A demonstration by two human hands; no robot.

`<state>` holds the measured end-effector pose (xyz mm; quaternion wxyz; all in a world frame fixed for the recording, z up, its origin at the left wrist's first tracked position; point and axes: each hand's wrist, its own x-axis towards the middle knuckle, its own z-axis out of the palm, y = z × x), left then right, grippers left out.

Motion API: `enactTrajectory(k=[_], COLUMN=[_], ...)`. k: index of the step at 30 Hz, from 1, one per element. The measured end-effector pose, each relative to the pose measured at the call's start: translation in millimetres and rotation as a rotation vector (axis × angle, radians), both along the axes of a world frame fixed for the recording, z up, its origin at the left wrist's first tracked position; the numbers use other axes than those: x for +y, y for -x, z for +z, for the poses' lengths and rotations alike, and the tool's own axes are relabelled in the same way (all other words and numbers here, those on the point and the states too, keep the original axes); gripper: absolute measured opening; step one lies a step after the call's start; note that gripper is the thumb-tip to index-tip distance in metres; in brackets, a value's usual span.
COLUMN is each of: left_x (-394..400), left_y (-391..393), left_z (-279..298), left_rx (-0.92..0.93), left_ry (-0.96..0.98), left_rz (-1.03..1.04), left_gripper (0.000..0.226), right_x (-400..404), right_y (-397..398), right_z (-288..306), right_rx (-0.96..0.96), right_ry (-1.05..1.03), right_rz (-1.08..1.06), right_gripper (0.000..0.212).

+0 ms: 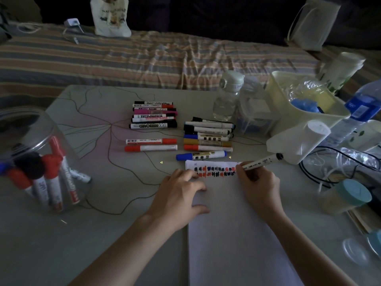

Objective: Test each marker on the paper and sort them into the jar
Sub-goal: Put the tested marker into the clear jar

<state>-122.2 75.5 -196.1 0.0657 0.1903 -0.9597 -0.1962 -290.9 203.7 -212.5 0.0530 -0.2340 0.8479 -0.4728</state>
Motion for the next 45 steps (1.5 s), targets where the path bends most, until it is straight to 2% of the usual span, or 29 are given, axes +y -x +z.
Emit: enactTrajectory(k=[5,11,15,18,23,27,31,33,37,45], left_x=[-1.2,-2.0,-0.8,-0.7,-5.6,-3.7,-1.3,1.3,7.9,1.0], left_y=[-7.8,-7.4,-19.2,-33.1,-58.1,-79.7,-85.6,-83.7,-79.2,-71.5], left_z=[3.2,3.9,6.4,15.5,24.9,36.2,44.3,46.6,49.8,49.9], left_rx=[-0.001,-0.017,0.043,0.136,0.252,0.341,0.623,0.658,0.654,0.789], left_ry=[0.02,-0.022,-0.063,-0.153,-0.289,-0.614,-1.268,-1.45,-1.636,-1.787], left_rz=[0.014,0.028,0.101,0.176,0.301,0.459,0.666,0.683,0.68,0.757], left_gripper=[0.04,0.021,0.014,0.011,0.007,0.012,0.004,0.002,0.013,0.007], right_x=[-1.3,3.5,3.4,7.4,22.0,17.8,5.9,1.8,-2.7,-2.5], right_y=[2.2,-0.5,-7.4,-30.2,-82.4,-114.1,-130.1,-135.1,-138.5,-135.3], right_z=[-3.4,14.6,56.0,85.1,85.4,78.8,84.7,84.3,83.1,87.2], right_rx=[-0.013,-0.182,-0.268,-0.26,-0.381,-0.413,-0.545,-0.525,-0.394,-0.425], right_ry=[0.004,0.177,0.204,0.165,0.173,0.168,0.289,0.244,0.192,0.345], right_rz=[-0.057,-0.081,-0.054,-0.002,0.097,0.163,0.211,0.219,0.238,0.149], right_gripper=[0.015,0.032,0.021,0.012,0.009,0.019,0.029,0.028,0.021,0.015])
